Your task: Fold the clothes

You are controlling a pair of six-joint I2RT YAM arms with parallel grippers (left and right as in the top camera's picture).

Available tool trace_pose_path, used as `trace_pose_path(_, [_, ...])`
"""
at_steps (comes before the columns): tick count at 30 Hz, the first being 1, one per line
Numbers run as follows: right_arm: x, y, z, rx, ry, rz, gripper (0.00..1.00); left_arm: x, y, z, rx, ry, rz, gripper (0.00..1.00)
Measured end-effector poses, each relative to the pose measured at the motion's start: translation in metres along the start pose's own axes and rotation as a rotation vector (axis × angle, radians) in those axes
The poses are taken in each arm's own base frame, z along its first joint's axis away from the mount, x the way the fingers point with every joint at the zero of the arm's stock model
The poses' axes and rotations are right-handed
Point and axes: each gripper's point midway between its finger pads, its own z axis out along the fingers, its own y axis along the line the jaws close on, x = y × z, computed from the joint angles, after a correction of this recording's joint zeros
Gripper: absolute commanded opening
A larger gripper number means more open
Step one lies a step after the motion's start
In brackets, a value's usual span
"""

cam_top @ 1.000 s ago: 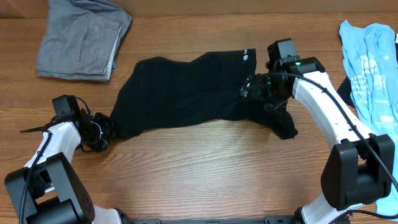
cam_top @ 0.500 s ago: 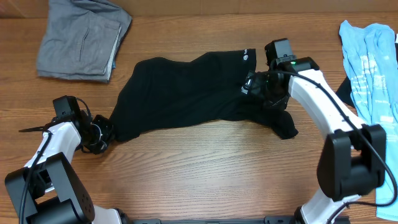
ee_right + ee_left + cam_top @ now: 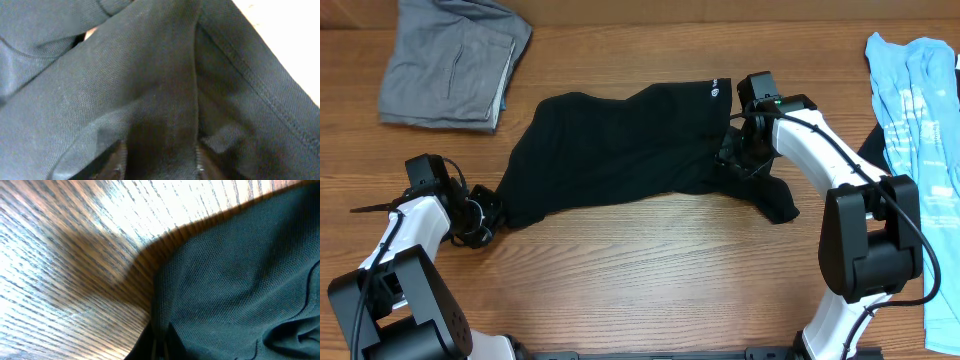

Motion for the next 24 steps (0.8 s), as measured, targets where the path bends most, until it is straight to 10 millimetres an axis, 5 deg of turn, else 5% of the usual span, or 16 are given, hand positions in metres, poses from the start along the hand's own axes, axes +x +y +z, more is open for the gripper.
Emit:
trace_pose_path(2, [0.000,0.000,0.000,-0.001,-0.001,-0.001,0.46,0.000,0.001,0.000,-0.004,-0.001,0.000,0.04])
trace_pose_path(5, [-0.001,0.001,0.000,-0.002,-0.004,-0.005,0.79,0.000,0.001,0.000,-0.008,-0.003,0.002,0.04])
trace_pose_path(6, [-0.002,0.000,0.000,0.000,-0.007,0.000,0.83,0.000,0.002,0.000,-0.010,-0.003,0.002,0.04])
trace_pose_path(12, [-0.007,-0.009,0.000,0.045,-0.035,0.001,0.85,0.000,0.003,0.000,-0.016,-0.005,0.016,0.04])
trace_pose_path(24, [-0.013,-0.007,-0.001,0.025,-0.053,0.005,0.64,0.000,0.004,0.000,-0.019,-0.005,0.016,0.04])
